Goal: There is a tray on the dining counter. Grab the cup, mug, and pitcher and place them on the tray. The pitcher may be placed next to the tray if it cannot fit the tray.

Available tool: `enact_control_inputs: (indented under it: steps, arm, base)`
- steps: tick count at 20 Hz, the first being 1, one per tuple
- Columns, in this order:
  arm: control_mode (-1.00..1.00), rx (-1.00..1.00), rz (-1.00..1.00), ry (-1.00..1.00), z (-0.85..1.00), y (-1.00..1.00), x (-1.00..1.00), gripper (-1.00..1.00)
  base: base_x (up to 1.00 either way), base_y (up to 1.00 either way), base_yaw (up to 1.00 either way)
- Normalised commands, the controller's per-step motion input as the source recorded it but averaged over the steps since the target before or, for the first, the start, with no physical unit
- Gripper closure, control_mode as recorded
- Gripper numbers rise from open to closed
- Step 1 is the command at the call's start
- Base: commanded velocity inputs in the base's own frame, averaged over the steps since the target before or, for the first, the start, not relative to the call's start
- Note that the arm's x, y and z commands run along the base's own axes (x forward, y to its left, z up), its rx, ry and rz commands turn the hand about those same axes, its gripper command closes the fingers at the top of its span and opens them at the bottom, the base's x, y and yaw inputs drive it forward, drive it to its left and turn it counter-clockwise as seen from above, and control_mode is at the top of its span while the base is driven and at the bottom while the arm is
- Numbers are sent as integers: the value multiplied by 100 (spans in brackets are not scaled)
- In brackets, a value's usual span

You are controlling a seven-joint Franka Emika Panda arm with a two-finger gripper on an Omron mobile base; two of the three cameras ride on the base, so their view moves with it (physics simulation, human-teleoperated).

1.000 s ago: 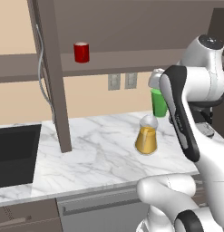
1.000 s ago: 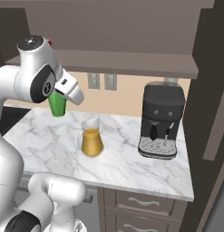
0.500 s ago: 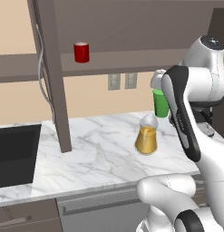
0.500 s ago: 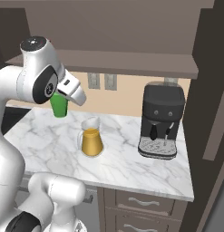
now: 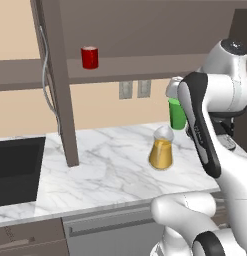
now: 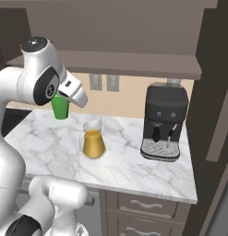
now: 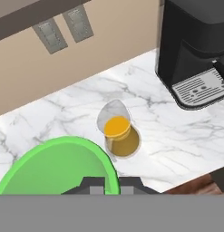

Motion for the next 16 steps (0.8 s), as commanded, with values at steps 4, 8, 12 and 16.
enact_control_inputs:
  steps: [4,8,12,16]
  arm:
    - [100,0,0,0,0,0,0,100]
    - [100,0,0,0,0,0,0,100]
    - [100,0,0,0,0,0,0,100]
    - [100,0,0,0,0,0,0,100]
  base:
    - [-94,0,-2]
    - [-100,0,-4]
    - [-99,2,-1]
    - [-75,37,10]
